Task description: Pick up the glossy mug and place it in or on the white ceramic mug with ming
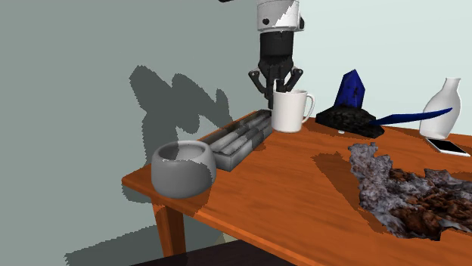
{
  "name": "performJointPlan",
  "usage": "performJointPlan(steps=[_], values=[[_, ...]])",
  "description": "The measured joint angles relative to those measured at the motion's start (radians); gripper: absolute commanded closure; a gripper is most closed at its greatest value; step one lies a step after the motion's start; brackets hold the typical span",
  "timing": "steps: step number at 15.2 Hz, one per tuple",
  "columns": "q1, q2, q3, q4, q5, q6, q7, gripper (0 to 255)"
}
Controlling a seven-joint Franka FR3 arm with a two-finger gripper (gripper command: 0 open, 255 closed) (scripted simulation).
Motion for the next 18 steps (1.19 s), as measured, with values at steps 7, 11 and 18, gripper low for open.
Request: performJointPlan(steps=[7,11,18], values=[[0.005,-0.047,0.013,0.041,-0.014,-0.087,0.022,255],[0.036,-0.118,0.068,-0.016,-0.035,-0.104,0.119,255],[0.103,-0.202,0.188,-0.075,-0.033,-0.14,0.302,255]])
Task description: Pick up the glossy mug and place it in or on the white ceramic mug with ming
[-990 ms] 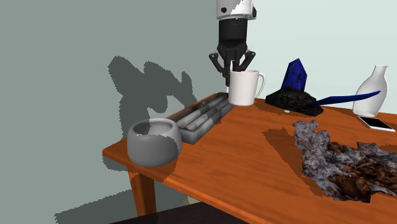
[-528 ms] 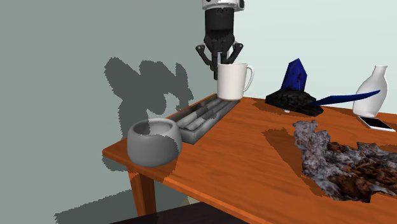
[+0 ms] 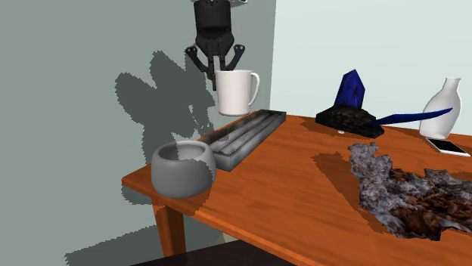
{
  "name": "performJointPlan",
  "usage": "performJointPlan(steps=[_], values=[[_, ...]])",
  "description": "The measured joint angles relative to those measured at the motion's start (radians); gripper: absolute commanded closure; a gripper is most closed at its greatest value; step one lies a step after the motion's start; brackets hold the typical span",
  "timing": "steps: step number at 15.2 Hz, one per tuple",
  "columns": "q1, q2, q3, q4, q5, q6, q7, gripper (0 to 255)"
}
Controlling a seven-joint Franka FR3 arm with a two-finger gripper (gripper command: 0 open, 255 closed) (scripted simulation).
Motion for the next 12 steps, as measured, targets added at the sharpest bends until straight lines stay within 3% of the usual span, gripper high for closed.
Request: performJointPlan(steps=[8,12], values=[[0.089,-0.033,0.145,-0.009,0.036,-0.037,0.209,255],[0.101,-0.011,0.165,-0.029,0.041,0.002,0.242,255]])
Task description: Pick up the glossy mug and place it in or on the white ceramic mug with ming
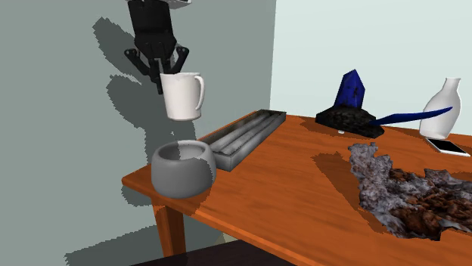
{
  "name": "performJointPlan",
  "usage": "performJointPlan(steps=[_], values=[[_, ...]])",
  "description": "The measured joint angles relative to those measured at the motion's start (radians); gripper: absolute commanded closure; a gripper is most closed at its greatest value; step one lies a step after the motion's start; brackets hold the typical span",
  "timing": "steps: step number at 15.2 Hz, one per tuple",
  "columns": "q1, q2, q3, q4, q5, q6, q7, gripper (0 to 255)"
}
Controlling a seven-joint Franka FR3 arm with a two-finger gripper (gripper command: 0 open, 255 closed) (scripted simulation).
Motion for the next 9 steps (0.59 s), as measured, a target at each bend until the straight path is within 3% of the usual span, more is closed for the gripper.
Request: performJointPlan(steps=[9], values=[[-0.001,0.061,0.001,-0.072,-0.006,0.132,0.011,255]])
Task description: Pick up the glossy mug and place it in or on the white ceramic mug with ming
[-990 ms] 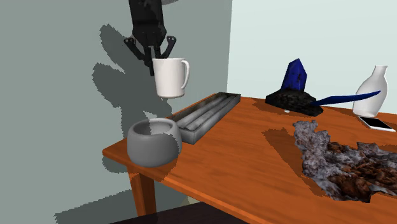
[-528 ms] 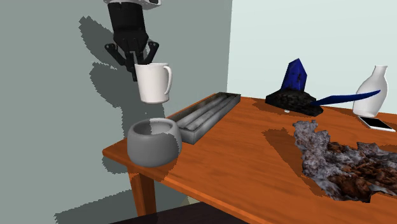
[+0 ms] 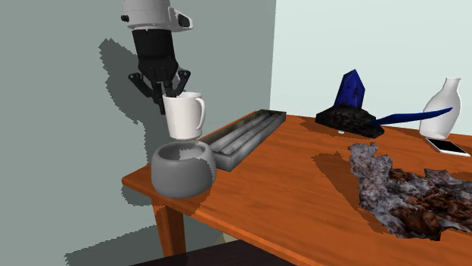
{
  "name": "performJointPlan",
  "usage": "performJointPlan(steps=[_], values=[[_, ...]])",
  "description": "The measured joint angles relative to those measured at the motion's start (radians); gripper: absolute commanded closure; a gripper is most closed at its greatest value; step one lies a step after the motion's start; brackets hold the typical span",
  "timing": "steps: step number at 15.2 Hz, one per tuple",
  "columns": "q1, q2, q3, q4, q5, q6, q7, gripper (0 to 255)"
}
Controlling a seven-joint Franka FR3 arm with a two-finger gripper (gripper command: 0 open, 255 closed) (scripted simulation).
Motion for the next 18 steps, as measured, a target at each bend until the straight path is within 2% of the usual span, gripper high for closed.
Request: performJointPlan(steps=[6,12,13,18], values=[[-0.002,0.045,-0.001,-0.036,-0.005,0.08,0.005,255],[-0.002,0.049,0.0,-0.037,-0.006,0.088,0.007,255],[-0.002,0.049,0.0,-0.037,-0.006,0.088,0.007,0],[-0.002,0.05,0.0,-0.037,-0.006,0.088,0.007,0]])
